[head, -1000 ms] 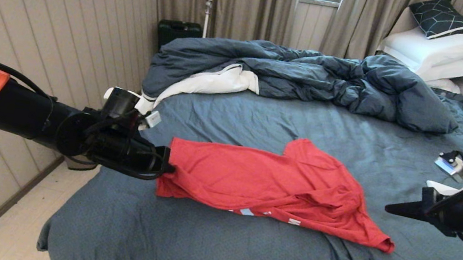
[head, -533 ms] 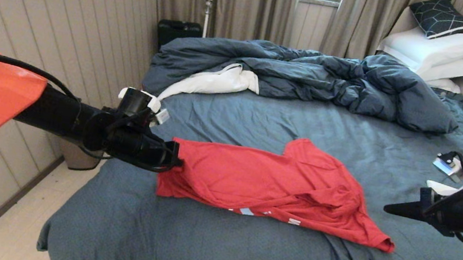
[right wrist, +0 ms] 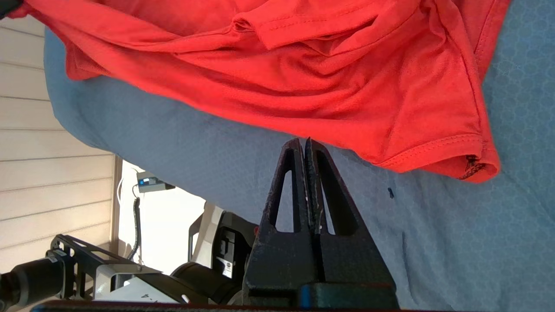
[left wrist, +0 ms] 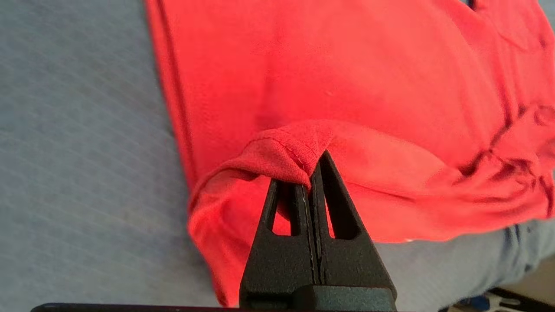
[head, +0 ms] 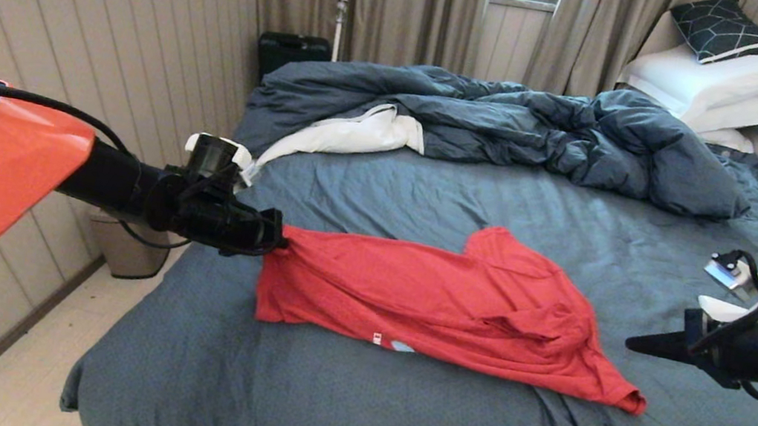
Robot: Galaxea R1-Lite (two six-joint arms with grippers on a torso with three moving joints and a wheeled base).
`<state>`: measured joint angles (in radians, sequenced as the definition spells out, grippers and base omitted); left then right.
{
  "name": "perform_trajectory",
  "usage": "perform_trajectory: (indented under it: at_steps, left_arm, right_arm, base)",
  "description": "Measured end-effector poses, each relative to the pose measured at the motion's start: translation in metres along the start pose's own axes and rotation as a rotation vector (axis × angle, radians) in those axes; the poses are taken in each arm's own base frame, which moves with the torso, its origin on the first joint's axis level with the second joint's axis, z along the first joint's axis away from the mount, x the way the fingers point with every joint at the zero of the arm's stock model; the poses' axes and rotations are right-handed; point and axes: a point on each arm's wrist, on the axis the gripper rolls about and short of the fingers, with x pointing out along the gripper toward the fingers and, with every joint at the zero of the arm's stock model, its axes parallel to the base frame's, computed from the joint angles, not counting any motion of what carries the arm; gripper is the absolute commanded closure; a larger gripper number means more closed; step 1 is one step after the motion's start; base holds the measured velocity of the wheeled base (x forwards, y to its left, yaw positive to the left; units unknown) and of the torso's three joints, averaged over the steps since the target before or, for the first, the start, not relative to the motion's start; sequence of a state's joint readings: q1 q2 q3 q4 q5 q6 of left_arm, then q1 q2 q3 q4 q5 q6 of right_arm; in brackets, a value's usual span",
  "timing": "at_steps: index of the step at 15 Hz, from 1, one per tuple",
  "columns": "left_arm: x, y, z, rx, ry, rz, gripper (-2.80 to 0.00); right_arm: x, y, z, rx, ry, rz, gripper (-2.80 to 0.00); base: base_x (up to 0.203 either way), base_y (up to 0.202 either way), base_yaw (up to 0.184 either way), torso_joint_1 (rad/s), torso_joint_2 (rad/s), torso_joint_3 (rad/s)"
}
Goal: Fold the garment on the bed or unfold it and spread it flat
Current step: Fold the red T-shirt
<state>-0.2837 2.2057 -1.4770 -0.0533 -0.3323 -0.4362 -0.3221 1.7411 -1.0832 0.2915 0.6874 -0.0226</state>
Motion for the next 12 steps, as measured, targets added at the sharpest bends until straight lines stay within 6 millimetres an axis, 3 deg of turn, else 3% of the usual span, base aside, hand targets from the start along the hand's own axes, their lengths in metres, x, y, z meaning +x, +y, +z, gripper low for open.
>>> perform_trajectory:
  at_steps: [5, 6, 12]
  left_arm:
    - [0.014, 0.011, -0.004, -0.001, 0.009, 0.011, 0.0]
    - [0.016, 0.012, -0.005, 0.001, 0.014, 0.013, -2.8]
    - [0.017, 0.012, -0.005, -0.005, 0.014, 0.016, -2.8]
  right_arm:
    - [0.001, -0.002, 0.001, -0.006, -0.008, -0.002, 0.0]
    - [0.001, -0.002, 0.001, -0.005, -0.008, -0.002, 0.0]
    - [0.003, -0.003, 0.001, -0.004, -0.007, -0.003, 0.0]
  base:
    - [0.0, 0.0, 0.0, 0.0, 0.0, 0.0]
    - [0.0, 0.0, 0.0, 0.0, 0.0, 0.0]
    - [0.0, 0.0, 0.0, 0.0, 0.0, 0.0]
